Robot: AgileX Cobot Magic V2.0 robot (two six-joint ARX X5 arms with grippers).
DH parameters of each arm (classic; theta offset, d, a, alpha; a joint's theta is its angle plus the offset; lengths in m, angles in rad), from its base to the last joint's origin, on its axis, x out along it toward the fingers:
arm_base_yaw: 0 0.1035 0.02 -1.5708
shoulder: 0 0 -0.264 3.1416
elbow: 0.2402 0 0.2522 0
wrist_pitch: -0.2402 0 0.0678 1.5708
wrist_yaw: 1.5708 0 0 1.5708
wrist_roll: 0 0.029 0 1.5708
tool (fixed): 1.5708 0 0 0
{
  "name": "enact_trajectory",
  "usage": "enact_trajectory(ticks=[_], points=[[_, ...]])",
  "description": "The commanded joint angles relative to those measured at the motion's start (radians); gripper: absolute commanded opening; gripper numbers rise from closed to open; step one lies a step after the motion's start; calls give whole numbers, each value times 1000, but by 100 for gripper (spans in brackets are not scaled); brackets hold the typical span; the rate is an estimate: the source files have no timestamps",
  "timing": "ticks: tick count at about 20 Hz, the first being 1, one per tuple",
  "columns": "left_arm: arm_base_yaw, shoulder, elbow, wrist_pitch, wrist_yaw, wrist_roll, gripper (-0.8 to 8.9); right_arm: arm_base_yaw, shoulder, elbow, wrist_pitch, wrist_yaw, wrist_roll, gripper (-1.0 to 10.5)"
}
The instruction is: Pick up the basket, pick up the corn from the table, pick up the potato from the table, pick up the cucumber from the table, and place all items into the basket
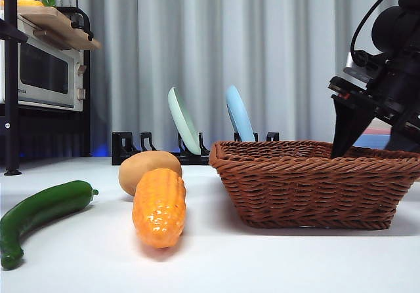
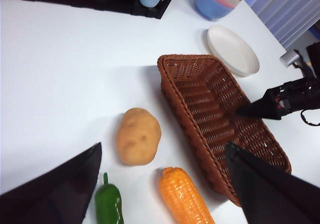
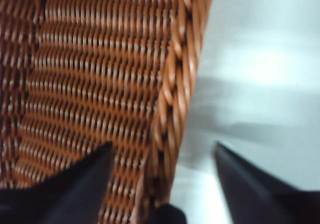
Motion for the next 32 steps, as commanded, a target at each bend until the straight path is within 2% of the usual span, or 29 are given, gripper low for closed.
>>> enact_trajectory(ticks=[1, 5, 10, 11, 13, 21, 27, 32], points=[[-13, 2, 3, -16, -9, 17, 409, 0, 5, 3, 6, 2, 6, -15], [-40, 2, 3, -55, -49, 67, 409, -4, 0, 4, 6, 0, 19, -12], [-110, 73, 4, -15, -60, 127, 419, -4, -75, 5, 1, 1, 45, -12], [-133, 101, 8, -13, -85, 134, 422, -4, -103, 5, -2, 1, 45, -12], [-185, 173, 26, -14, -143, 156, 560, -5, -164, 5, -3, 2, 52, -12], [-380, 541, 267, -37, -391, 268, 567, -5, -420, 6, -21, 5, 79, -12], [-408, 774, 368, -19, -414, 282, 566, -5, -515, 6, -36, 6, 79, -12], [-418, 862, 368, -14, -415, 282, 552, -5, -517, 6, -46, 6, 79, -12]])
